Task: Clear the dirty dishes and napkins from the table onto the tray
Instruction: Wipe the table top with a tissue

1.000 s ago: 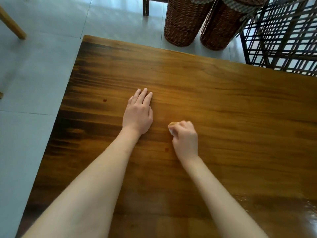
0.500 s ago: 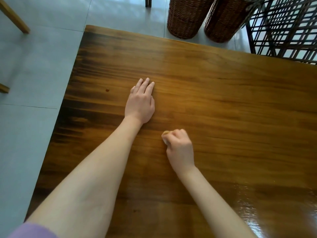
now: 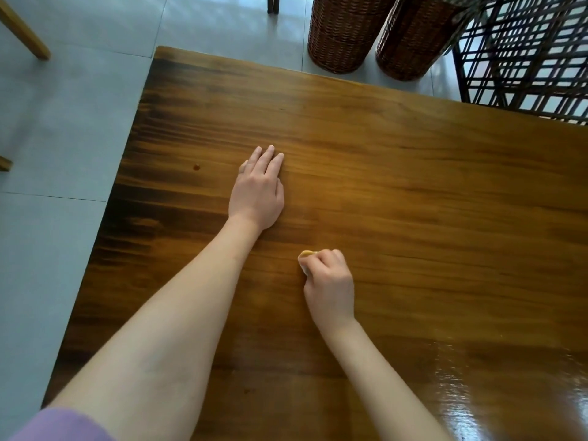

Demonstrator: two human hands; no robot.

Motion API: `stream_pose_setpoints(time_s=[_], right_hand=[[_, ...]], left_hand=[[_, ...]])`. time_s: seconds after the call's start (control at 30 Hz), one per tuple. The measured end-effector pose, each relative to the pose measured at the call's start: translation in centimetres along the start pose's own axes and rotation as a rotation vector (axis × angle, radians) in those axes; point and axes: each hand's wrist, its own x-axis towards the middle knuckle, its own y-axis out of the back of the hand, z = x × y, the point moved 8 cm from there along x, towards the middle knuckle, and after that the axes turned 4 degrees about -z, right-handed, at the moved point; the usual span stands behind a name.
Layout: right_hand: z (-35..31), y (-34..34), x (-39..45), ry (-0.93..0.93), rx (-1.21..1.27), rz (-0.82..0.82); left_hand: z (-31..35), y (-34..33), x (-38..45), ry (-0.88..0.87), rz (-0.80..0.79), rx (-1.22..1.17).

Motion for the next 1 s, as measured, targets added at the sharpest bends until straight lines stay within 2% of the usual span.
stream_pose_setpoints(time_s=[0.13,0.33,0.5,0.8,1.0], right_hand=[[-0.2,-0.1,-1.6,0.037,0.003,-0.036],[0.2,-0.3,-1.0,-0.006,0.010,-0.143],[0.3,-0.6,-0.7,-0.033,-0.008,-0.208],[-6.0,-1.5,4.1,-0.002,0.091,-0.065],[-10.0,-3.7,11.0,-0.079,0.156,0.020]], left_hand=[[0.1,0.2,-0.1,0.000,-0.004,0.003],[0.5,0.6,0.4,0.006,-0.184,0.195],[-1.8,5.7,-2.9,-0.007,-0.040,0.244],[-14.8,9.8,-8.5,0.236,-0.070,0.245],[-16.2,7.8,-8.7,0.199,-0.101,0.116]])
